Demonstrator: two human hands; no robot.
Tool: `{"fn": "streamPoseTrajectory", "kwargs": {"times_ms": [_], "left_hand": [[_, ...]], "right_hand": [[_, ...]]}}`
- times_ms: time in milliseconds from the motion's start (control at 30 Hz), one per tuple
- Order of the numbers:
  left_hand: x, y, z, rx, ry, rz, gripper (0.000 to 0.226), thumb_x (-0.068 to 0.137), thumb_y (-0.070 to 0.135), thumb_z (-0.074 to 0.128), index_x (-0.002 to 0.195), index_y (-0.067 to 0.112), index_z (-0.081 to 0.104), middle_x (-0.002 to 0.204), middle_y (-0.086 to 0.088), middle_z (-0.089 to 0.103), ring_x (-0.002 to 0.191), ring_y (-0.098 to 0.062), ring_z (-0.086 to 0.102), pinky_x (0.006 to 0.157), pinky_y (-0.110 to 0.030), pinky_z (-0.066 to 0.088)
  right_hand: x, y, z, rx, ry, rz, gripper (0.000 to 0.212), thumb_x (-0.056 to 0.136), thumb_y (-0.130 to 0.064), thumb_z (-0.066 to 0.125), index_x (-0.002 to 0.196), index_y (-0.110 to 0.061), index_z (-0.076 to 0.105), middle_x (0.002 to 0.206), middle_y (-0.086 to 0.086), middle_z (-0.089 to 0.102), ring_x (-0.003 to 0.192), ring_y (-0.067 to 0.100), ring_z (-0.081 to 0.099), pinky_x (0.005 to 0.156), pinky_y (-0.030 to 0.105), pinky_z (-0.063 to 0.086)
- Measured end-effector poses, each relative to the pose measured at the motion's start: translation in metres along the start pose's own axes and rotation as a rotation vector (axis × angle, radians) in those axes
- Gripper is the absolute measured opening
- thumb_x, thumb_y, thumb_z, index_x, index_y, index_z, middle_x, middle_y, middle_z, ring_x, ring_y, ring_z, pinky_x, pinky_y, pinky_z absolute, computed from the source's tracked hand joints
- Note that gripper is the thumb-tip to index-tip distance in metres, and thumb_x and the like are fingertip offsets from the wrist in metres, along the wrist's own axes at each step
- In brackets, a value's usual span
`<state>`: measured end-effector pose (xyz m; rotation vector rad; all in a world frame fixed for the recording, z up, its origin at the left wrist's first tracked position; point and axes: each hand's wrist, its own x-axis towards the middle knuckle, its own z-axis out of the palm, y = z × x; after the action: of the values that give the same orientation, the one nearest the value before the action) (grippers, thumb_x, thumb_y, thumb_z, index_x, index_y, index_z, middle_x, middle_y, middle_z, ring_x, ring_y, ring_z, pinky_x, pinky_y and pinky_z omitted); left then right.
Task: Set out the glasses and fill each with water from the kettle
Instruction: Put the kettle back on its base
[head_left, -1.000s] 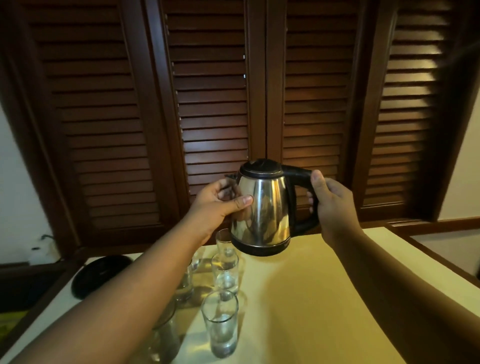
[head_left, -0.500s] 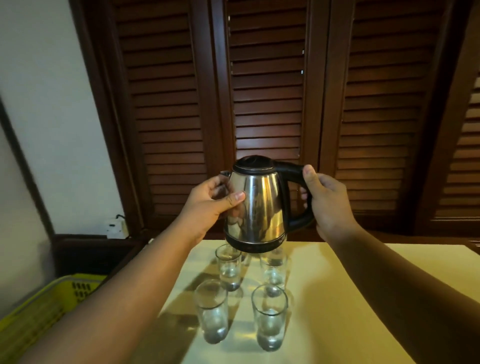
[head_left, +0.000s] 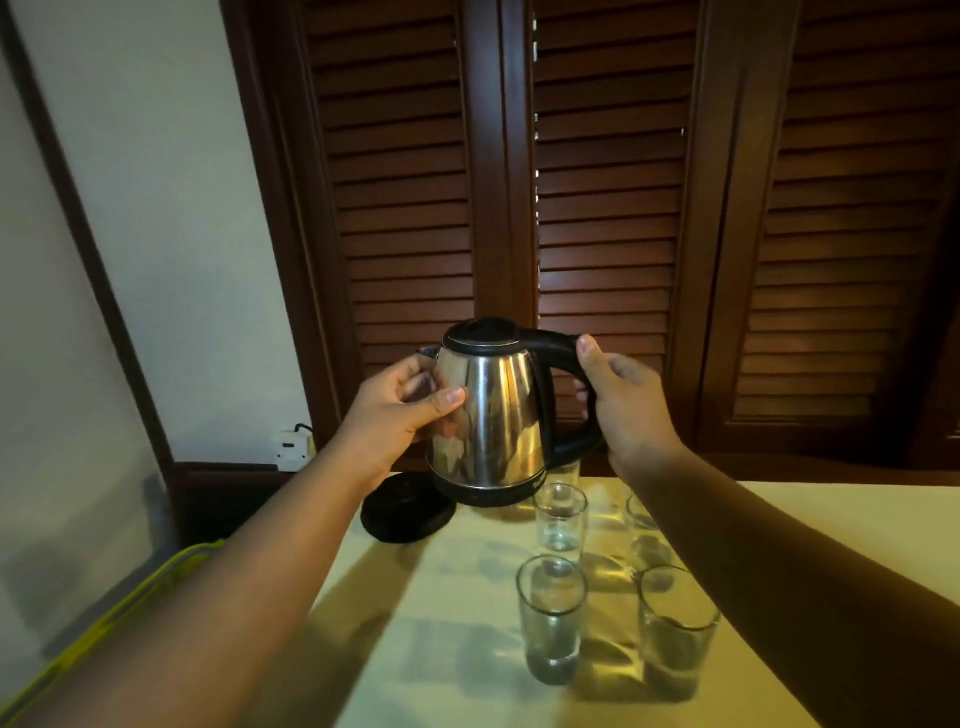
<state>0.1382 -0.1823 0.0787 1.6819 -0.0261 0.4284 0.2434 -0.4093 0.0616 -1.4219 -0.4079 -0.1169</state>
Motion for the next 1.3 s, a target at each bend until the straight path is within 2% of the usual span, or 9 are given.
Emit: {"fn": "streamPoseTrajectory", "kwargs": {"times_ms": [300,400,467,600,900,1033,1133,1200,1300], "left_hand": [[0.014,-0.029,-0.074,-0.003,-0.019,-0.023,0.038,0.092,0.010,0.071,0.128,0.021,0.066,0.125,0.000,0.074,0.115,-0.022,0.071,0.098,-0.053,0.057],[0.020,-0.040,-0.087,-0.008,-0.022,-0.025,0.038,0.092,0.011,0.071,0.127,0.021,0.066,0.126,-0.002,0.073,0.116,-0.023,0.071,0.099,-0.054,0.056],[0.025,-0.047,-0.096,-0.013,-0.026,-0.028,0.037,0.092,0.010,0.071,0.127,0.020,0.066,0.126,-0.002,0.073,0.114,-0.023,0.072,0.098,-0.052,0.057],[0.038,-0.062,-0.113,-0.024,-0.028,-0.043,0.036,0.090,0.010,0.072,0.125,0.018,0.067,0.126,-0.001,0.073,0.115,-0.022,0.071,0.097,-0.051,0.058],[0.066,-0.102,-0.139,-0.082,-0.019,-0.112,0.034,0.090,0.009,0.072,0.123,0.014,0.068,0.123,-0.003,0.074,0.113,-0.025,0.072,0.098,-0.053,0.057],[0.071,-0.123,-0.147,-0.138,-0.025,-0.142,0.039,0.090,0.008,0.070,0.128,0.007,0.062,0.119,-0.003,0.075,0.110,-0.025,0.073,0.096,-0.050,0.058],[0.073,-0.136,-0.154,-0.152,-0.051,-0.132,0.041,0.090,0.007,0.070,0.130,0.004,0.061,0.121,-0.008,0.074,0.112,-0.028,0.072,0.086,-0.041,0.061],[0.073,-0.145,-0.157,-0.147,-0.052,-0.121,0.040,0.090,0.007,0.071,0.129,0.003,0.061,0.122,-0.011,0.073,0.110,-0.030,0.073,0.084,-0.040,0.062],[0.073,-0.155,-0.160,-0.153,-0.033,-0.113,0.040,0.089,0.007,0.072,0.128,0.002,0.062,0.122,-0.015,0.072,0.108,-0.033,0.073,0.086,-0.042,0.062]], "right_hand": [[0.001,0.019,0.076,-0.011,0.035,0.058,0.046,0.088,-0.065,0.063,0.095,-0.021,0.075,0.102,0.014,0.074,0.103,0.033,0.070,0.103,0.059,0.053],[0.006,0.026,0.089,0.005,0.028,0.089,0.046,0.077,-0.071,0.065,0.086,-0.027,0.076,0.093,0.010,0.071,0.097,0.032,0.068,0.104,0.061,0.052],[0.010,0.033,0.098,0.014,0.030,0.102,0.041,0.080,-0.067,0.067,0.082,-0.027,0.076,0.086,0.005,0.066,0.090,0.028,0.062,0.106,0.061,0.050],[0.017,0.044,0.117,-0.003,0.072,0.104,0.032,0.098,-0.049,0.062,0.092,-0.019,0.072,0.089,0.005,0.065,0.089,0.022,0.062,0.098,0.046,0.053],[0.038,0.069,0.151,-0.037,0.104,0.223,0.034,0.100,-0.041,0.062,0.106,-0.009,0.070,0.079,-0.001,0.065,0.073,0.012,0.064,0.068,0.028,0.052],[0.045,0.083,0.161,-0.081,0.091,0.251,0.043,0.099,-0.043,0.061,0.112,-0.003,0.069,0.086,0.004,0.064,0.081,0.017,0.060,0.075,0.032,0.049],[0.047,0.094,0.169,-0.084,0.092,0.302,0.043,0.097,-0.046,0.062,0.112,-0.005,0.067,0.101,0.016,0.067,0.095,0.026,0.063,0.093,0.042,0.054],[0.047,0.101,0.173,-0.088,0.091,0.323,0.034,0.097,-0.044,0.062,0.107,-0.012,0.066,0.106,0.017,0.068,0.102,0.028,0.065,0.097,0.045,0.053],[0.047,0.108,0.178,-0.082,0.088,0.322,0.024,0.098,-0.040,0.061,0.096,-0.016,0.062,0.103,0.014,0.063,0.097,0.028,0.061,0.101,0.049,0.051]]}}
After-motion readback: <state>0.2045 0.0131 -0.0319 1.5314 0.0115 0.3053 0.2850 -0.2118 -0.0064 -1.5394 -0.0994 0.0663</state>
